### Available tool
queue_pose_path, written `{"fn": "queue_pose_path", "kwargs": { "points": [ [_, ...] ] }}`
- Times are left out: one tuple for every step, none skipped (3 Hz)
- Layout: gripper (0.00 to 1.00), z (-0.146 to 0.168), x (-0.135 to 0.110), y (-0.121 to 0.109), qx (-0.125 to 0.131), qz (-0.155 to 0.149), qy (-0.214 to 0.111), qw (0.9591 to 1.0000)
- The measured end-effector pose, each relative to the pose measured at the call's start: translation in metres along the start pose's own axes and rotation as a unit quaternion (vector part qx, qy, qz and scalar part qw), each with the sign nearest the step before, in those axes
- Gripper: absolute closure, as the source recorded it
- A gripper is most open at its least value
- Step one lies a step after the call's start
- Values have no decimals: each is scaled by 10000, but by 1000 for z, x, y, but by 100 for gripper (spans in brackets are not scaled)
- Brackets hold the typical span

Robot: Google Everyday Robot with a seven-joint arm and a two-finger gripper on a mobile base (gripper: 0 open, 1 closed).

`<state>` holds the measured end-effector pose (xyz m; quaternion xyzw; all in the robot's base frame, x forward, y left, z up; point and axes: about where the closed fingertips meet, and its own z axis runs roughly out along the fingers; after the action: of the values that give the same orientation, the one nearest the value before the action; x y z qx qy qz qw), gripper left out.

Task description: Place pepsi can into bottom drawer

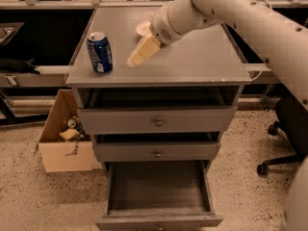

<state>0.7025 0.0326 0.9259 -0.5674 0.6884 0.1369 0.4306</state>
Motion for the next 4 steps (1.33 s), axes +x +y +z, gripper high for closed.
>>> {"fn": "queue_pose_path", "kwargs": {
  "points": [
    [0, 35, -19, -11, -55, 103, -463, 9989],
    [0, 61, -36, -12, -197, 159, -777, 9967],
    [0, 81, -50, -7, -395, 167, -1048, 9936],
    [0, 99, -59, 2, -636, 159, -1230, 9902]
  ]
}}
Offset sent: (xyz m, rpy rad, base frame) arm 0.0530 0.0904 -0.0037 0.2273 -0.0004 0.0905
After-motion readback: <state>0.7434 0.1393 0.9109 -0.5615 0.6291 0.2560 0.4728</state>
